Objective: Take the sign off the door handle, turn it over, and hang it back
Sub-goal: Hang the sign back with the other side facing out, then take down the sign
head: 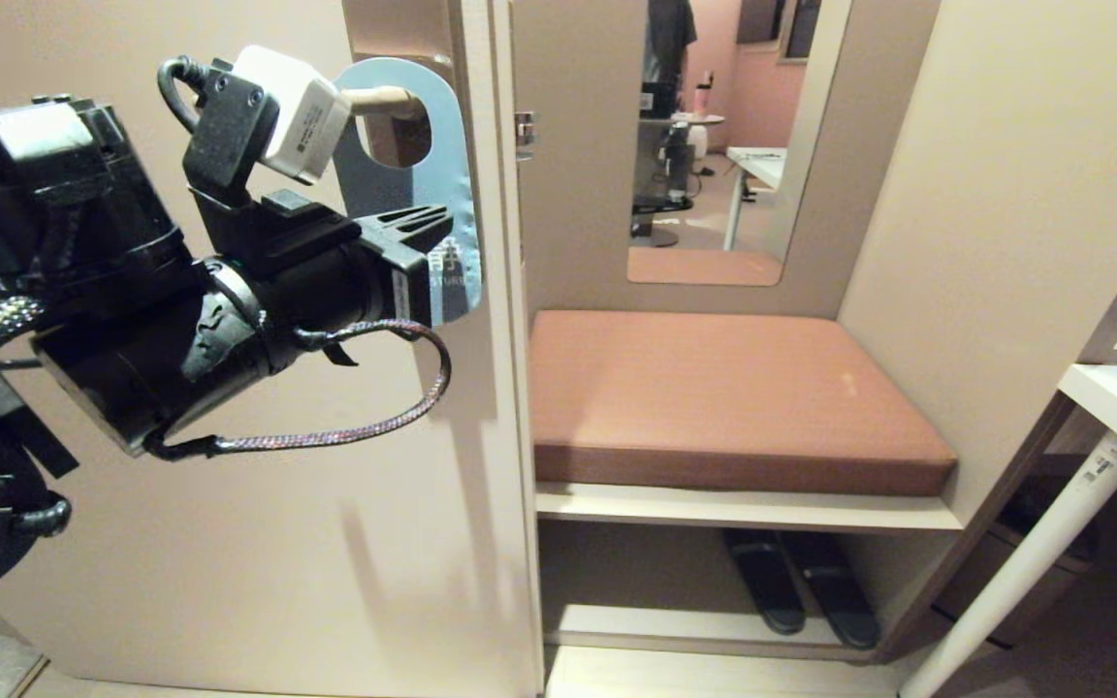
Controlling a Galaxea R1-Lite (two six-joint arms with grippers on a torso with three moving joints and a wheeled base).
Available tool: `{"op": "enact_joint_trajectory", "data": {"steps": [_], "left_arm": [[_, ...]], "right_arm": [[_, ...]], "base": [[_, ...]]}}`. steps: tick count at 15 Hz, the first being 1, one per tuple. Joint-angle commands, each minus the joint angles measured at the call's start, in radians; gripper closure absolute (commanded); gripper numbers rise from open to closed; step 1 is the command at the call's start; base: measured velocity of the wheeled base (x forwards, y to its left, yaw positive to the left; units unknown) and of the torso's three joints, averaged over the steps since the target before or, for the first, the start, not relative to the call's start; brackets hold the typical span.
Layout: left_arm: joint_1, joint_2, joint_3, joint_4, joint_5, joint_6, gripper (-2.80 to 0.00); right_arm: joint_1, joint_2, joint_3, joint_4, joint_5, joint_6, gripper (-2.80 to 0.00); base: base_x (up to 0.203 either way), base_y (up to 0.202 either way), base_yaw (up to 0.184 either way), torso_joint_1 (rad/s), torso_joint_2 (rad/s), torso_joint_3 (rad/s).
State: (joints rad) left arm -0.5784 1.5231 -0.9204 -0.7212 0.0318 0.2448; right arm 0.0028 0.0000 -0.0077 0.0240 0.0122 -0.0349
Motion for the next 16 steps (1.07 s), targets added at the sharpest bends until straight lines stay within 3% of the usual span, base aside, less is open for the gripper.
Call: {"op": "enact_joint_trajectory", "data": {"steps": [1, 7, 9, 13, 16], "left_arm": [[-0.004, -0.059, 0.051, -0.004, 0.002, 0.003, 0.0], [0.01, -0.247, 0.214, -0.003, 0.049, 0.02, 0.0], [0.063, -0.303, 0.279, -0.003, 0.056, 0.023, 0.0], [0.219, -0.31, 0.299, -0.003, 0.051, 0.019, 0.0], [0.246, -0.32, 0.322, -0.003, 0.048, 0.007, 0.0]], "right_arm": [[0.0, 0.0, 0.0, 0.001, 0.0, 0.0, 0.0], [0.0, 0.0, 0.0, 0.001, 0.0, 0.0, 0.0], [0.0, 0.0, 0.0, 0.001, 0.0, 0.0, 0.0], [0.0, 0.0, 0.0, 0.001, 0.0, 0.0, 0.0], [0.0, 0.0, 0.0, 0.001, 0.0, 0.0, 0.0]], "base": [[0.0, 0.0, 0.0, 0.0, 0.0, 0.0], [0.0, 0.0, 0.0, 0.0, 0.0, 0.0], [0.0, 0.0, 0.0, 0.0, 0.0, 0.0], [0.0, 0.0, 0.0, 0.0, 0.0, 0.0], [0.0, 0.0, 0.0, 0.0, 0.0, 0.0]]}}
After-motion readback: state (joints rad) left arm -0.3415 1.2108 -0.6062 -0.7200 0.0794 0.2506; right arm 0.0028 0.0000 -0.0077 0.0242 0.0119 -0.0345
